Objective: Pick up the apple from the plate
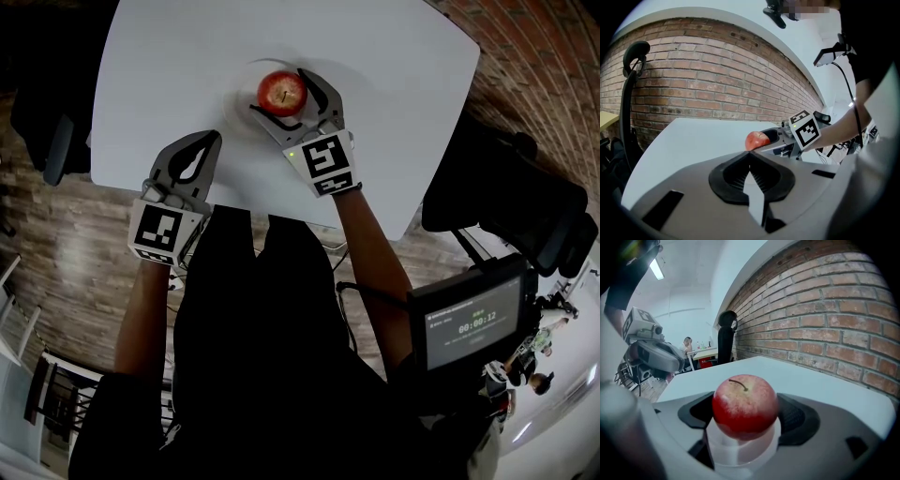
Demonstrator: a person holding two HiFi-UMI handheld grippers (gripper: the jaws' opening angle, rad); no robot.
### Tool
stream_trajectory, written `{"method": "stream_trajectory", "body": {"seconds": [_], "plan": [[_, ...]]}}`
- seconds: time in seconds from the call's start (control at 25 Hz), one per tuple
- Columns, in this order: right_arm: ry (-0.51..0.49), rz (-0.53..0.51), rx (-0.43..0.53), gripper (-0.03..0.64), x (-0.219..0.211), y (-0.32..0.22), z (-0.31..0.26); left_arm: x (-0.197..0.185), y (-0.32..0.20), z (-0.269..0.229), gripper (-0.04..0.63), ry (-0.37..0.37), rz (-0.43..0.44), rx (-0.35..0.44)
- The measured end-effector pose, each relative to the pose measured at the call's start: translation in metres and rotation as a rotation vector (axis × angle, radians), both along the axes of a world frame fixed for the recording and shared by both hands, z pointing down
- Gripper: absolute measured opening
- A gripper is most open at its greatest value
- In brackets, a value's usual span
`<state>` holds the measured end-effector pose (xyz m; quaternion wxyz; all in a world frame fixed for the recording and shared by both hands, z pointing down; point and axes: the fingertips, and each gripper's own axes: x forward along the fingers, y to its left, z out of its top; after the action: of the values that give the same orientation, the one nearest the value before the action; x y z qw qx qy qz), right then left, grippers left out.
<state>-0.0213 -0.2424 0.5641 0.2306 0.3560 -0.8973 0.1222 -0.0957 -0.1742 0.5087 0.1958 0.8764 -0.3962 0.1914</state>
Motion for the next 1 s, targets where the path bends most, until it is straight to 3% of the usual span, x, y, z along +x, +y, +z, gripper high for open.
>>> {"method": "stream_trajectory", "body": {"seconds": [1.0], "plan": [[-0.04, 0.059, 0.082, 0.403, 0.025, 0.027, -0.08, 0.02, 0.005, -0.06, 0.006, 0.007, 0.017, 0.128]]}}
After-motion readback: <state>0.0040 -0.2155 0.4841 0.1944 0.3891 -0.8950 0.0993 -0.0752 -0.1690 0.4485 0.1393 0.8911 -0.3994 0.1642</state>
